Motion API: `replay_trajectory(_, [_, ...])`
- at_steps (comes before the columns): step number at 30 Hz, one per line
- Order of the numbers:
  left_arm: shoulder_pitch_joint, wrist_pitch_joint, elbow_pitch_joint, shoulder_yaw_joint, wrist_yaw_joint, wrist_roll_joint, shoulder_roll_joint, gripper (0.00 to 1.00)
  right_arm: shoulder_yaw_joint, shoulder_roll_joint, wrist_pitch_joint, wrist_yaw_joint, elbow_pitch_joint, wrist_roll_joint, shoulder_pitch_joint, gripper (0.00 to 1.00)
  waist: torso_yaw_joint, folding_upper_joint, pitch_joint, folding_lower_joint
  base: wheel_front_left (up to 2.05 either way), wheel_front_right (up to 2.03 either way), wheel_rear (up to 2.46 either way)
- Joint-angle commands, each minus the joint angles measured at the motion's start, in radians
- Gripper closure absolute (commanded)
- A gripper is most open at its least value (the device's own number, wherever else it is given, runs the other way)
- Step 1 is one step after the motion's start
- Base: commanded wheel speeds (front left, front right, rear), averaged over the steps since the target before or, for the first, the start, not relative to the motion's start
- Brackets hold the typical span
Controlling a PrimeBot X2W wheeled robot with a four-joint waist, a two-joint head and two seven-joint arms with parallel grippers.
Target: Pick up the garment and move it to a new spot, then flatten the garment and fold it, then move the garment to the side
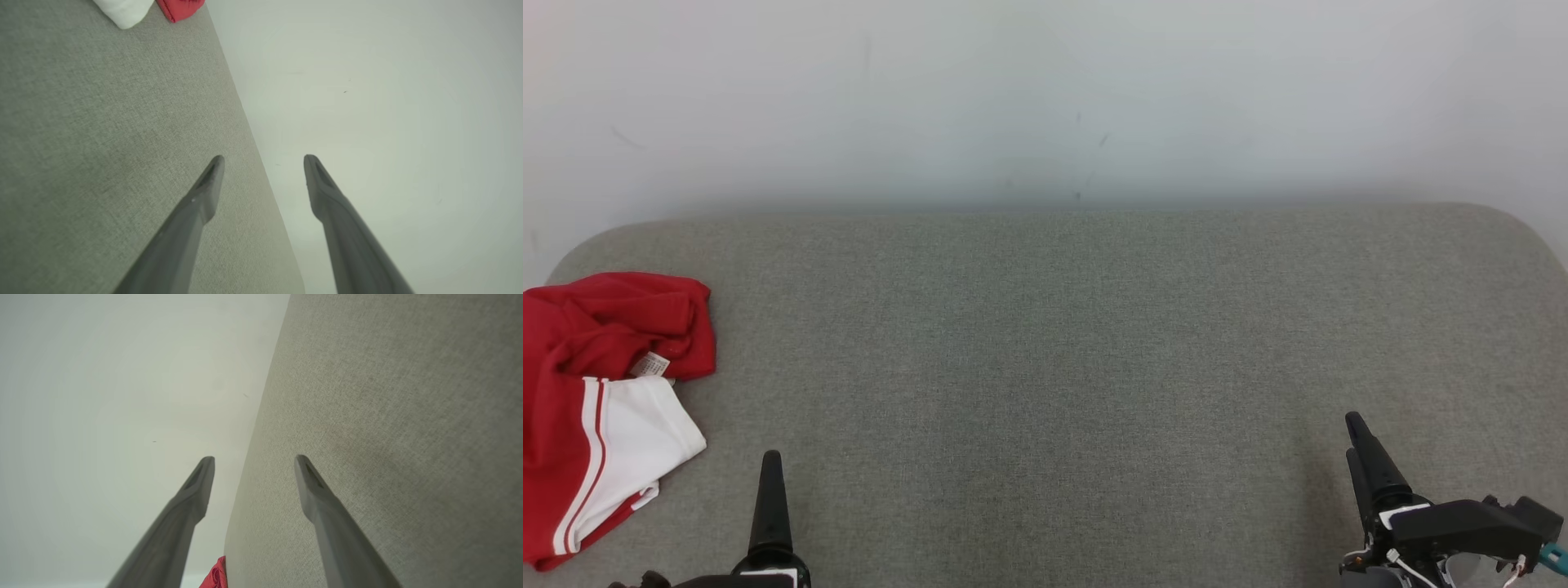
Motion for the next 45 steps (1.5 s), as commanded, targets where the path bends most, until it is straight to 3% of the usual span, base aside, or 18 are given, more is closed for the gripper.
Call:
replay_trajectory(1, [-0.002,-0.006,-0.024,0.012,-0.002,0.046,0.002,0.0,0.012,-0.006,-0.014,0.004,-0.025,-0.039,-0.01,0.0,0.0,0.0,0.0,0.0,0.0,0.0,0.0])
replay_trajectory(14, [0.033,-0.029,-0.088,-0.011,0.054,0.419,0.002,0.0,0.074,-0.006,-0.099,0.005,-0.067,-0.374,0.023,0.0,-0.001,0.0,0.001,0.0,0.0,0.0,0.0])
replay_trajectory(21, [0.046,-0.038,-0.101,-0.022,0.081,0.564,0.003,0.0,0.096,-0.006,-0.137,0.006,-0.067,-0.537,0.034,0.0,-0.002,0.0,0.001,0.0,0.0,0.0,0.0])
replay_trajectory(45, [0.095,-0.066,-0.141,-0.033,0.131,0.865,0.029,0.0,0.157,-0.007,-0.246,0.007,-0.084,-0.84,0.079,0.0,-0.002,0.0,-0.004,0.0,0.0,0.0,0.0])
